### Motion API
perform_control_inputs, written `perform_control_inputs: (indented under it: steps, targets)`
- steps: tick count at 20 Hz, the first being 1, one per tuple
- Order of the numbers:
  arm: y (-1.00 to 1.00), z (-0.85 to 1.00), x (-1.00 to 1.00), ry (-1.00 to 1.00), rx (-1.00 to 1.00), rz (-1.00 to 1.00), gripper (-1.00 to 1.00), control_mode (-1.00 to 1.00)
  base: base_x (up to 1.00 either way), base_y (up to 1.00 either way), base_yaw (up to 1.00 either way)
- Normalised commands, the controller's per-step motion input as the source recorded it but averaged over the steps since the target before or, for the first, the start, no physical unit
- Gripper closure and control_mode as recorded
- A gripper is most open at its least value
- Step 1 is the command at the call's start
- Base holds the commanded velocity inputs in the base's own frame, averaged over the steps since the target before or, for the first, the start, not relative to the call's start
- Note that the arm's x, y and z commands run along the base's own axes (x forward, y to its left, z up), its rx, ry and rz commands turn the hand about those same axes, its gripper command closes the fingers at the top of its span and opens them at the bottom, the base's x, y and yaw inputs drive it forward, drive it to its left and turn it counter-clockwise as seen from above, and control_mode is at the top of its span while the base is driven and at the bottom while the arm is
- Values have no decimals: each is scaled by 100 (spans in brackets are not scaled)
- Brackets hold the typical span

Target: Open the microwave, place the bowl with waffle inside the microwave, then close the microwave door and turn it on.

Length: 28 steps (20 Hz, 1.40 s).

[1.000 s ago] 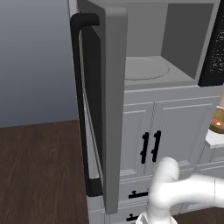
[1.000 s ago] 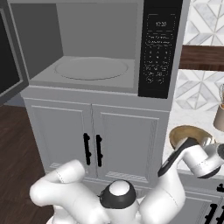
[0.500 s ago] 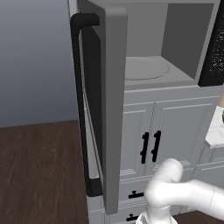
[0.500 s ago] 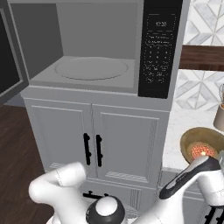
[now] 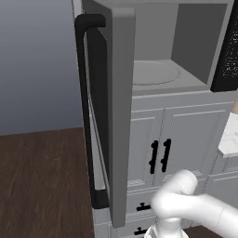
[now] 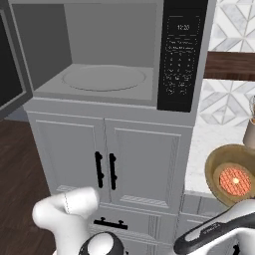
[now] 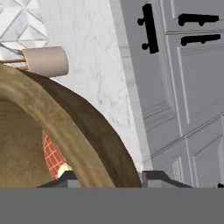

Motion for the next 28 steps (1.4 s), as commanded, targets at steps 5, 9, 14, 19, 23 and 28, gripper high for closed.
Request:
perform_control_inputs:
  steps: [5,9,14,19,23,28]
  targets:
    - [77,50,-100,-11,-7,27,100,-100,0,0,0]
    - [95,41,-82,-8,-6,19,100,-100,0,0,0]
    - [100,63,-5,0,-6,0,100,-100,0,0,0]
    - [100,83,-20,0,-11,0,100,-100,0,0,0]
    - [100,79,-25,0,-15,0,100,-100,0,0,0]
    - [100,56,2,2,-20,-1,100,-100,0,0,0]
